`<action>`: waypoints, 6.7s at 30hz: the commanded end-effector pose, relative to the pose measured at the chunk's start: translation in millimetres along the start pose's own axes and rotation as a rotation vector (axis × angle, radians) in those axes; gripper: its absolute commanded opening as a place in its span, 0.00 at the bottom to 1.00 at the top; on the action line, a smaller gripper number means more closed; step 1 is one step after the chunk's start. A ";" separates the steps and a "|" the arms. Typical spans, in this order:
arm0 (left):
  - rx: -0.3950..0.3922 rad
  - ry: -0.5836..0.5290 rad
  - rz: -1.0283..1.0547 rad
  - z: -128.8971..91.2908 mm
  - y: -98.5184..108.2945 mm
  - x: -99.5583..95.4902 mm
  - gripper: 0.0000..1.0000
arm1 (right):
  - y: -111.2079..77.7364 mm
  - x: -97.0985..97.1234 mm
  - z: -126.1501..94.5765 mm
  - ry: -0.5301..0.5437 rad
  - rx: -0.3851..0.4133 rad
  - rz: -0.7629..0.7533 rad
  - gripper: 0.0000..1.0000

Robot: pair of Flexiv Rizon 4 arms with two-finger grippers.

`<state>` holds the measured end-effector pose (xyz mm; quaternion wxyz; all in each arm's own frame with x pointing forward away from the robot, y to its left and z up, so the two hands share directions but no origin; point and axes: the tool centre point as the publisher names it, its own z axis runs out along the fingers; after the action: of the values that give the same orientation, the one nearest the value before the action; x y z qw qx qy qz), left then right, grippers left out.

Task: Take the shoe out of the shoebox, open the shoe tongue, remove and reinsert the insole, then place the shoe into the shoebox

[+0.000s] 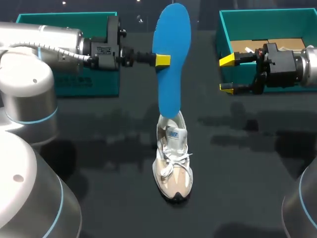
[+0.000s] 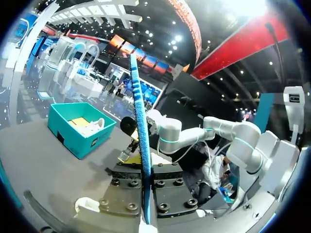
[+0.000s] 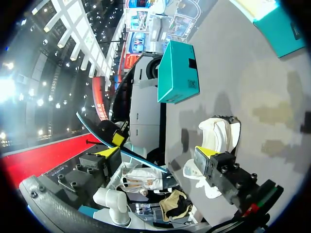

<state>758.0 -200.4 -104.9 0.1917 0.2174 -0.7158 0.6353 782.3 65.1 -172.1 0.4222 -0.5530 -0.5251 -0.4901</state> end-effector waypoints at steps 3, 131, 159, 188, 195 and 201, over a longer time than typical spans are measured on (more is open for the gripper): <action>0.019 0.081 -0.407 8.1 -3.0 -13.0 0.00 | -0.5 0.5 0.9 -0.003 -0.001 0.001 1.00; 0.112 0.044 -0.860 19.1 37.4 -51.2 0.00 | -19.9 128.1 76.9 -1.195 -0.024 -0.018 1.00; 0.112 0.044 -0.860 19.1 37.4 -51.2 0.00 | -15.6 86.3 64.7 -0.606 0.048 0.067 1.00; 0.112 0.044 -0.860 19.1 37.4 -51.2 0.00 | -12.6 48.5 57.3 -0.155 0.019 0.063 1.00; 0.112 0.044 -0.860 19.1 37.4 -51.2 0.00 | -11.8 48.1 52.2 -0.119 0.003 0.064 1.00; 0.112 0.044 -0.860 19.1 37.4 -51.2 0.00 | -10.6 47.5 50.7 -0.112 -0.001 0.072 1.00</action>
<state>779.9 -211.4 -165.4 0.4423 0.4920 -0.5205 0.5398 777.7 123.5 -130.4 0.3930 -0.6114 -0.5425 -0.4213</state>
